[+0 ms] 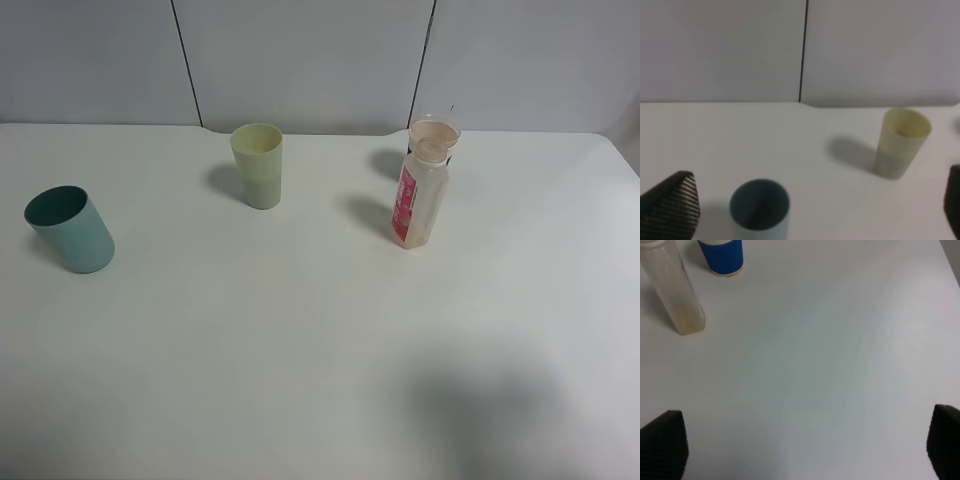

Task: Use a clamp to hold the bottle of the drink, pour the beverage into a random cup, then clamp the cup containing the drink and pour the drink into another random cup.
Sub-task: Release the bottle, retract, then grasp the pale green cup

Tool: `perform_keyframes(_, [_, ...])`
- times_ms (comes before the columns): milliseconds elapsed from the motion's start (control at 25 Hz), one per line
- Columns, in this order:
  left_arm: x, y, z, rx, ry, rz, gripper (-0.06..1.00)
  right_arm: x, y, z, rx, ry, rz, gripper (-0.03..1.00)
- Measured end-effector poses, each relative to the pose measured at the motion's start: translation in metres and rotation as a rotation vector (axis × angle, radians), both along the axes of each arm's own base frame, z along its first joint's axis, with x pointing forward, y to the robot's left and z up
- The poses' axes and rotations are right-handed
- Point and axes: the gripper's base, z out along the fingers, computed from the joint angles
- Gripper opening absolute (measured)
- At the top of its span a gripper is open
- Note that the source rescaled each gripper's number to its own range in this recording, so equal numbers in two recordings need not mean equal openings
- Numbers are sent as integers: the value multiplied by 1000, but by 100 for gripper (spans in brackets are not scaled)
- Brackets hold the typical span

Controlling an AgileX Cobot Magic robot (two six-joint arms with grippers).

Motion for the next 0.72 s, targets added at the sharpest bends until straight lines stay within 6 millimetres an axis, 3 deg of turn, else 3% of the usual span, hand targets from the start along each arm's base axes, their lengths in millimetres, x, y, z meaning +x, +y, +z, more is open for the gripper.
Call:
perform_keyframes(120, [29, 1, -1, 57, 48, -15, 100, 0, 0, 0, 0, 0, 0, 91])
perform_keyframes(480, [61, -6, -4, 105, 77, -100, 100, 0, 0, 0, 0, 0, 0, 91])
perform_keyframes(600, [90, -23, -13, 156, 96, -202, 100, 0, 0, 0, 0, 0, 0, 91])
perform_keyframes(720, [104, -32, -19, 163, 110, -240, 100, 0, 0, 0, 0, 0, 0, 91])
